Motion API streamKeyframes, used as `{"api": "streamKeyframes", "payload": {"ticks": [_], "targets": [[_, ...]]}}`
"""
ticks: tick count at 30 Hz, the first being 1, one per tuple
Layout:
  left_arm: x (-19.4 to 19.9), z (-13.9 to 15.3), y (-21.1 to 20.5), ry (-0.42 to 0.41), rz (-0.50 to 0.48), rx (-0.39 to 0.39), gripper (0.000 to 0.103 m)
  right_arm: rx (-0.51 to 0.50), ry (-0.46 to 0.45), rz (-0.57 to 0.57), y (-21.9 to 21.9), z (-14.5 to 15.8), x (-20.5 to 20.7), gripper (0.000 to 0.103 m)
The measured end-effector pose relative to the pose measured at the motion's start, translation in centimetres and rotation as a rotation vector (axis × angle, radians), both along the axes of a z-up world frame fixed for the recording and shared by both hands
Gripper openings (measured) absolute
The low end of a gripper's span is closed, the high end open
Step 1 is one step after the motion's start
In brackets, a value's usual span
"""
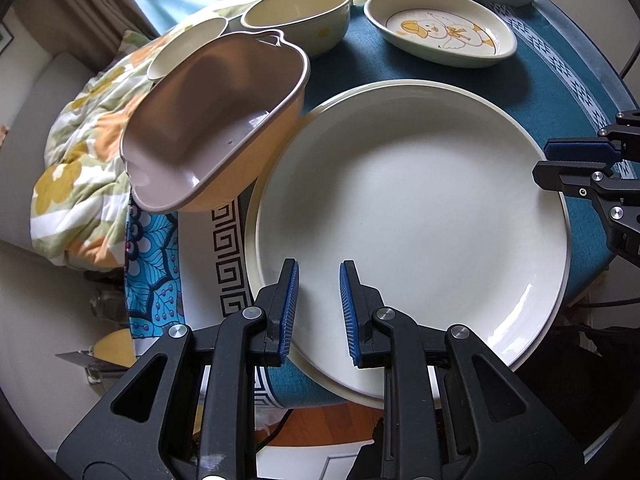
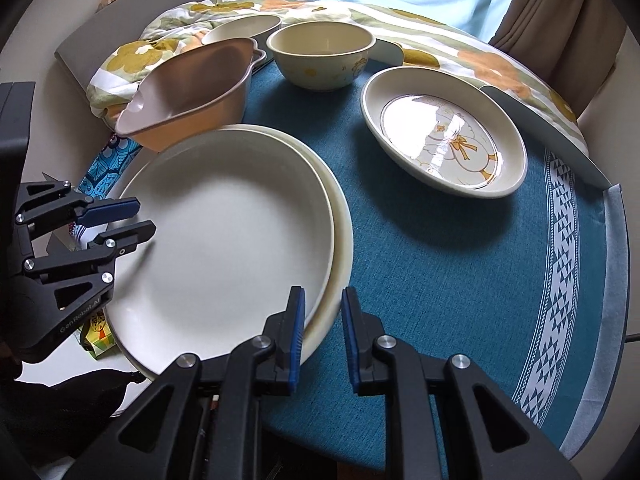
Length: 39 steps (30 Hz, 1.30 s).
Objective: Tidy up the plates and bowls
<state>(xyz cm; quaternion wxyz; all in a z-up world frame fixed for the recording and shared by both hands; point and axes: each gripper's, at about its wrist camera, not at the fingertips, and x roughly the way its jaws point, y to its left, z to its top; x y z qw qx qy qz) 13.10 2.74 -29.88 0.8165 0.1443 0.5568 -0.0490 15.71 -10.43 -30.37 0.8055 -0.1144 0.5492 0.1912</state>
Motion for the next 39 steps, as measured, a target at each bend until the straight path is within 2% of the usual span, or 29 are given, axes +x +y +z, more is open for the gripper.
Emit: {"api": "streamKeyframes", "payload": {"ticks": [6, 7, 8, 9, 10, 11, 13, 14, 19, 22, 24, 27, 30, 32, 36, 39], "targets": [[0.2, 0.9, -0.1, -0.003, 0.008, -0.008, 0.022, 0.057, 0.019, -0.052, -0.9, 0.5, 0.1, 0.017], [0.4, 1.2, -0.1, 0.000, 0.011, -0.016, 0.031, 0.075, 0.023, -0.065, -1.2, 0.7, 0.2, 0.017], [0.5, 1.5, 0.0, 0.002, 0.016, -0.030, 0.056, 0.092, 0.028, -0.080, -1.5, 0.9, 0.2, 0.017], [0.7, 1.9, 0.0, -0.004, 0.024, -0.047, 0.073, 0.107, 0.030, -0.096, -1.9, 1.2, 0.3, 0.017], [0.7, 2.6, 0.1, -0.028, 0.031, -0.064, 0.095, 0.117, 0.030, -0.111, -2.3, 1.4, 0.3, 0.023], [0.7, 3.4, 0.0, -0.058, 0.033, -0.081, 0.100, 0.123, 0.027, -0.127, -2.7, 1.7, 0.3, 0.030], [1.0, 4.6, -0.3, -0.074, 0.020, -0.099, 0.102, 0.142, 0.008, -0.164, -3.7, 2.5, 0.1, 0.078], [1.2, 5.0, -0.5, -0.071, 0.008, -0.110, 0.102, 0.159, -0.002, -0.181, -4.2, 3.0, 0.0, 0.086], [2.6, 7.2, -1.7, -0.059, -0.021, -0.190, 0.102, 0.201, -0.060, -0.281, -7.7, 5.3, -0.3, 0.090], [4.1, 9.1, -2.4, -0.068, -0.020, -0.278, 0.102, 0.249, -0.101, -0.317, -10.3, 7.6, 0.5, 0.098], [5.3, 10.5, -2.9, -0.077, -0.002, -0.346, 0.102, 0.264, -0.136, -0.327, -12.0, 9.4, 1.5, 0.098], [7.3, 11.5, -3.7, -0.072, 0.046, -0.425, 0.102, 0.248, -0.129, -0.306, -13.9, 11.7, 4.1, 0.099], [9.1, 11.2, -4.8, -0.054, 0.108, -0.476, 0.102, 0.193, -0.197, -0.296, -15.3, 13.5, 6.4, 0.099], [10.4, 10.2, -5.4, -0.035, 0.159, -0.497, 0.102, 0.156, -0.198, -0.237, -15.8, 13.4, 8.6, 0.099], [12.9, 7.6, -6.8, 0.003, 0.278, -0.500, 0.101, 0.177, -0.101, -0.130, -17.0, 10.5, 13.6, 0.099], [14.9, 5.1, -7.7, 0.030, 0.356, -0.484, 0.093, 0.203, -0.041, -0.046, -17.1, 7.5, 16.7, 0.096]]}}
